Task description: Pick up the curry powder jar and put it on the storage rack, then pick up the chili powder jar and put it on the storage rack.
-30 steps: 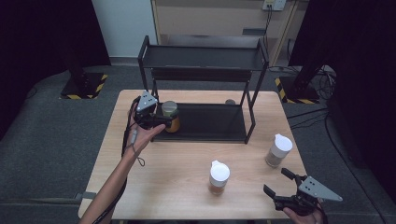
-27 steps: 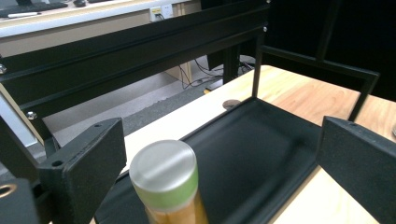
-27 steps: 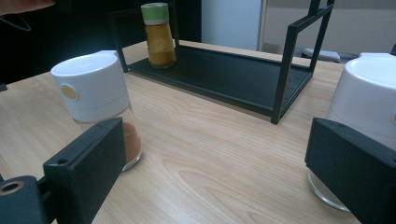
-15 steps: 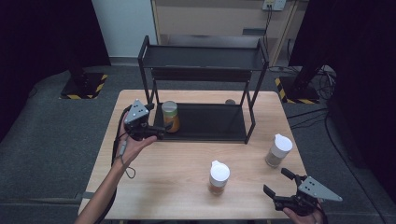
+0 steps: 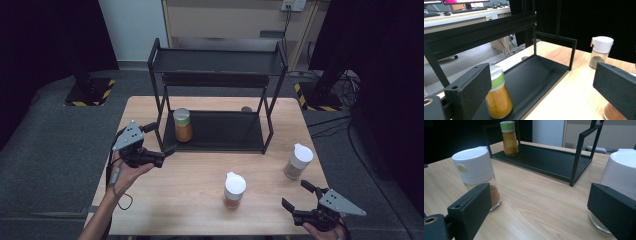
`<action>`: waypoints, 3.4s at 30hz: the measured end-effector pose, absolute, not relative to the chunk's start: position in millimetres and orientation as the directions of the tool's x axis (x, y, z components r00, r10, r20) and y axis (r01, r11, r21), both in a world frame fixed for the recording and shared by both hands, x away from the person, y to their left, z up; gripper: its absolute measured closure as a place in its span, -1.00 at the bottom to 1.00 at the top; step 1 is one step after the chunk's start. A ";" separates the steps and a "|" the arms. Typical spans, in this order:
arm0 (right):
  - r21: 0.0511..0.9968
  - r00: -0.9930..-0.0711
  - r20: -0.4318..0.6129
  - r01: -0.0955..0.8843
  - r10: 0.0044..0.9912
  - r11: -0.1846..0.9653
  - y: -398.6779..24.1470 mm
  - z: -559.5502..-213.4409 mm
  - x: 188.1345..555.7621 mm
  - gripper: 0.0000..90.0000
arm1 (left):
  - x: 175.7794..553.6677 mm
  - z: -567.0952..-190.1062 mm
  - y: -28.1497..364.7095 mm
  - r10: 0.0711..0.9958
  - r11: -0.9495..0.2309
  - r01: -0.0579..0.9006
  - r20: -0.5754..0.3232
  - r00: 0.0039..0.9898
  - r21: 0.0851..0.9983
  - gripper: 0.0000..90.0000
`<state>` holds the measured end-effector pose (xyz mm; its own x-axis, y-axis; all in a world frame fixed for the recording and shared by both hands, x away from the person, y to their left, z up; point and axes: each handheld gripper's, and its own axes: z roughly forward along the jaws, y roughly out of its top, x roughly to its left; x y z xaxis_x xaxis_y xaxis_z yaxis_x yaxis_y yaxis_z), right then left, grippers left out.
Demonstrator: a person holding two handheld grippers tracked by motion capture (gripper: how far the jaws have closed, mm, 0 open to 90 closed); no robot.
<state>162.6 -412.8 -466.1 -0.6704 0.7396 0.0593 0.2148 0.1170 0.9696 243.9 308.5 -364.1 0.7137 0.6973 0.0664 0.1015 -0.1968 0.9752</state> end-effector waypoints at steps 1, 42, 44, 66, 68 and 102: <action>0.970 -0.670 0.059 0.215 0.740 0.117 -412.7 -466.1 162.5 -0.87 | 242.3 -365.0 310.5 0.691 -0.194 0.103 0.061 0.720 0.975 -0.99; 0.969 -0.666 0.056 0.216 0.744 0.121 -412.0 -465.7 162.4 -0.87 | 172.7 -453.1 345.7 0.746 -0.142 0.215 -0.039 0.665 0.966 -0.98; 0.969 -0.666 0.055 0.216 0.744 0.122 -411.8 -465.7 162.5 -0.86 | 171.8 -457.5 346.6 0.750 -0.147 0.224 -0.040 0.661 0.963 -0.98; 0.969 -0.671 0.054 0.213 0.739 0.123 -412.1 -466.0 163.0 -0.87 | 166.8 -474.8 360.8 0.736 -0.166 0.208 -0.020 0.677 0.964 -0.98; 0.969 -0.671 0.056 0.215 0.739 0.121 -412.3 -466.0 162.9 -0.87 | 166.9 -475.3 363.5 0.728 -0.167 0.203 -0.019 0.685 0.965 -0.98; 0.968 -0.659 0.054 0.218 0.751 0.122 -407.7 -461.4 160.8 -0.91 | 167.7 -476.6 370.2 0.718 -0.152 0.212 -0.040 0.695 0.965 -0.99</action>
